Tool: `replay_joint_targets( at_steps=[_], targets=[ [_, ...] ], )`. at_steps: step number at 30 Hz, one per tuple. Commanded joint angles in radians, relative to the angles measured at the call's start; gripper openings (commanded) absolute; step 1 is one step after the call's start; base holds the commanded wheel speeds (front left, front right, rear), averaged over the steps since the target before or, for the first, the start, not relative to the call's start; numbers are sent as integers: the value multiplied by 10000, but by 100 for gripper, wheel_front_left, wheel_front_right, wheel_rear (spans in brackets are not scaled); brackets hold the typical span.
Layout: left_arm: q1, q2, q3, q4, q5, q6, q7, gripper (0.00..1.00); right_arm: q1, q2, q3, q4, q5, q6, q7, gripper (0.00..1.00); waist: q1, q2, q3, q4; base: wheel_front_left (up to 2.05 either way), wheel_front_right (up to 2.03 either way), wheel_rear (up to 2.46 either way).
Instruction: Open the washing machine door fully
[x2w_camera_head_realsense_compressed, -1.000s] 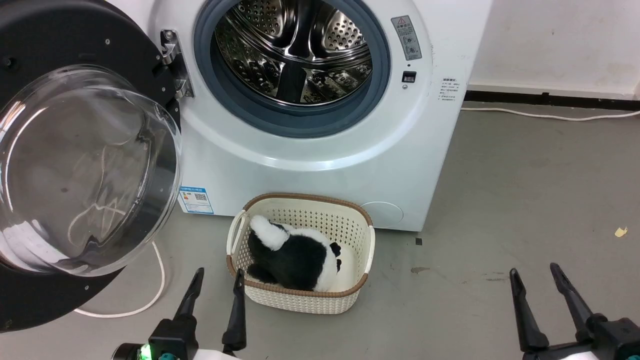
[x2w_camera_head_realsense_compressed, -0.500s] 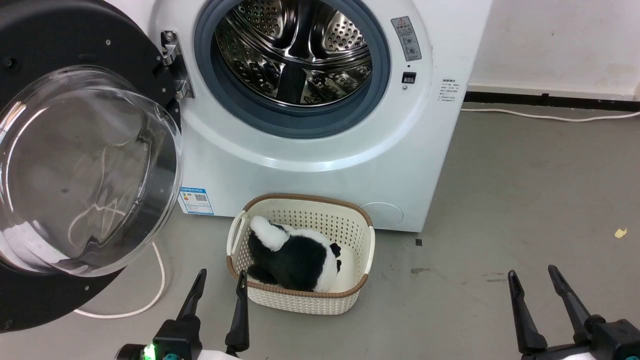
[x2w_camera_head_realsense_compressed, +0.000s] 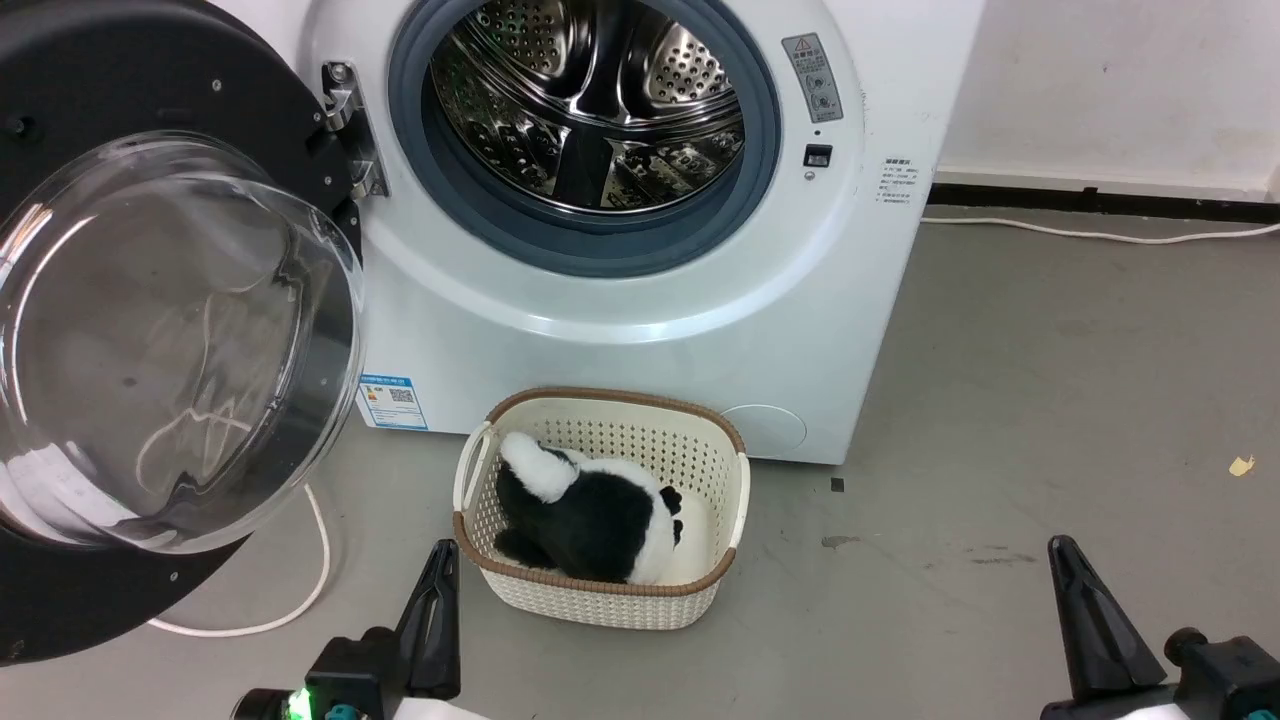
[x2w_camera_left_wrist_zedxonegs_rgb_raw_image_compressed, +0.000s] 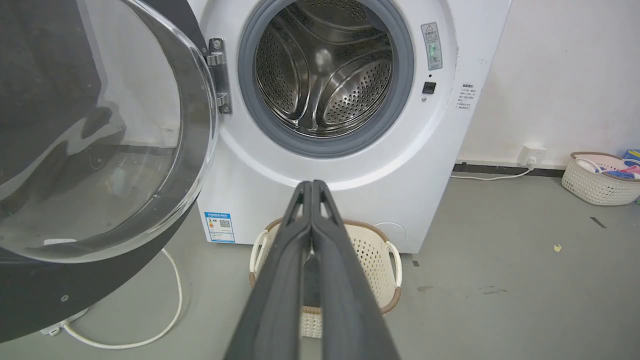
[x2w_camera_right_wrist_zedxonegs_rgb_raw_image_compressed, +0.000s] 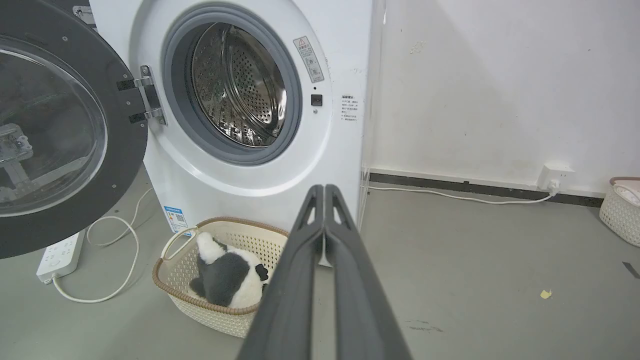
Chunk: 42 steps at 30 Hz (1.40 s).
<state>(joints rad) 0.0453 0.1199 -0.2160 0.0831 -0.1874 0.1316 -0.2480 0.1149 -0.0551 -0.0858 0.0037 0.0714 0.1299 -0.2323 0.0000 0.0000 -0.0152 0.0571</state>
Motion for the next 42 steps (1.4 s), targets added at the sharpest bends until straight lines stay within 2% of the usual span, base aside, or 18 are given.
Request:
replay_joint_targets(
  at_steps=[1, 42],
  targets=[
    [-22, -15, 50, -35, 84, -51, 45, 0, -52, 2, 32, -2, -33, 0, 49, 0, 0, 0, 3, -8, 0, 0, 0],
    [-167, -244, 759, -302, 685, -476, 864, 0, -421, 18, 310, -14, -262, 3, 813, 0, 0, 0, 53, -198, 0, 0, 0]
  ],
)
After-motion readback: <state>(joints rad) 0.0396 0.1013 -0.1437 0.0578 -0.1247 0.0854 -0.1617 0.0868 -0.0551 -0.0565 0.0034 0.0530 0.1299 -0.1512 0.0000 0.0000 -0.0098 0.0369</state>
